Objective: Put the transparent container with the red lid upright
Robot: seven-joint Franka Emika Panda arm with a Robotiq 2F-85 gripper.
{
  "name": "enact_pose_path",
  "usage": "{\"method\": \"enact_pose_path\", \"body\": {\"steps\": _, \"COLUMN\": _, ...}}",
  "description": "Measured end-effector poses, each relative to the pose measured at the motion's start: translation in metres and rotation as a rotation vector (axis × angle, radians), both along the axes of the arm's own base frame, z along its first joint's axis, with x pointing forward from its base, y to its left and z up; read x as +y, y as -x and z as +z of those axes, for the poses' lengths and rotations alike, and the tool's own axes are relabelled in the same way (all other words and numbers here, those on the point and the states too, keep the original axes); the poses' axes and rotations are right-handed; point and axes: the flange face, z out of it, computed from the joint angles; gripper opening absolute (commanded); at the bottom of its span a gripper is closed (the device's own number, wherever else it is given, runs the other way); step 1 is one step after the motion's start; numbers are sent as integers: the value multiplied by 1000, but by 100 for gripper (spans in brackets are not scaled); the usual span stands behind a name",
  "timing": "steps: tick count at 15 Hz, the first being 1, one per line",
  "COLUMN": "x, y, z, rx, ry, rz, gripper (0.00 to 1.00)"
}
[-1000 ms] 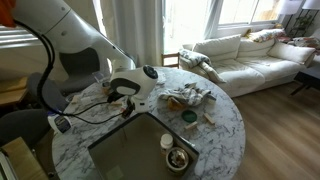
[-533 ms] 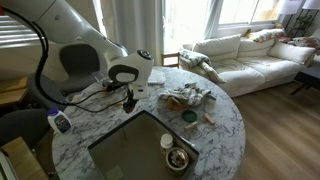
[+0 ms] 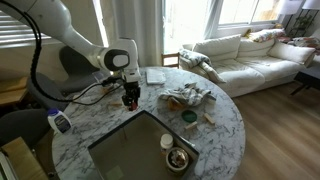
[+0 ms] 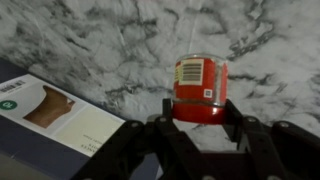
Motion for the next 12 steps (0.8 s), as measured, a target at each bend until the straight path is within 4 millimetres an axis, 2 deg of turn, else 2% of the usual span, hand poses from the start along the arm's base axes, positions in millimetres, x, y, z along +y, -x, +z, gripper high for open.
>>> {"method": "enact_pose_path", "body": {"steps": 6, "x": 14, "y": 0, "z": -15, "rx": 1, "ry": 277, "rz": 62, "gripper": 25}}
{"method": "enact_pose_path", "body": {"steps": 12, "x": 35, "y": 3, "z": -37, "rx": 0, "ry": 316, "rz": 39, "gripper": 25}}
